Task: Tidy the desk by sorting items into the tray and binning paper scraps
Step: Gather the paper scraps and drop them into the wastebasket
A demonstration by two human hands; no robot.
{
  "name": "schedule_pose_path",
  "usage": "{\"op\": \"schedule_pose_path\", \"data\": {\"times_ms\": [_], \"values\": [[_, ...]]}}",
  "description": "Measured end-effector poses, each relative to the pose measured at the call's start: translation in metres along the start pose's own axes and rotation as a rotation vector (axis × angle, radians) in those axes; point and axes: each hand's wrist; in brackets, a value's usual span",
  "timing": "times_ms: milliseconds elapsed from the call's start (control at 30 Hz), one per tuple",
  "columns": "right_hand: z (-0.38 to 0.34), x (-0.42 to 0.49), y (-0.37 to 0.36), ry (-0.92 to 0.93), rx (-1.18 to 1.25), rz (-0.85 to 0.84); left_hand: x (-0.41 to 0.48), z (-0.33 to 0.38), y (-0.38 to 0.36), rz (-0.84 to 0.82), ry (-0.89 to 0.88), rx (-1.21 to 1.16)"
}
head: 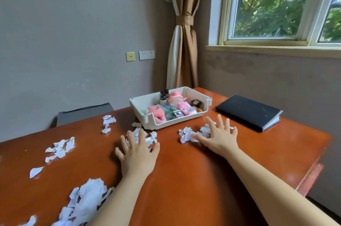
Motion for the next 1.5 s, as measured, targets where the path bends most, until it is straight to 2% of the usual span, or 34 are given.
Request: {"op": "schedule_pose_path", "data": {"times_ms": [67,300,667,800,900,1233,1367,1500], "values": [[0.0,0.005,-0.001,0.012,-0.002,-0.041,0.005,-0.001,-0.002,-0.002,0.005,-0.01],[-0.011,0.002,-0.001,0.238,0.034,-0.16,0.009,-0.002,-0.006,0.092,-0.061,-0.026],[-0.056,-0.031,-0.021,0.576,0.149,-0.233,0.001,-0.003,-0.005,0.074,-0.186,-0.124],[-0.061,-0.035,-0.026,0.493,0.086,-0.137,-0.001,-0.004,-0.004,0.072,-0.226,-0.091],[-0.063,-0.032,-0.028,0.399,0.072,-0.187,-0.002,-0.005,-0.003,0.09,-0.224,-0.122],[-0.064,-0.034,-0.026,0.539,0.219,-0.095,-0.002,-0.003,0.003,0.144,-0.166,-0.215],[-0.064,-0.035,-0.025,0.53,0.293,-0.062,-0.004,-0.002,0.003,0.149,-0.164,-0.145],[-0.063,-0.036,-0.023,0.502,0.256,-0.007,-0.004,-0.003,0.0,0.161,-0.146,-0.059]]}}
Point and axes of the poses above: each hand's wrist, its own x-axis towards the middle knuckle, its own y-axis out of the back of the hand, z = x × y, and after that the axes turned 9 degrees about x, right-handed
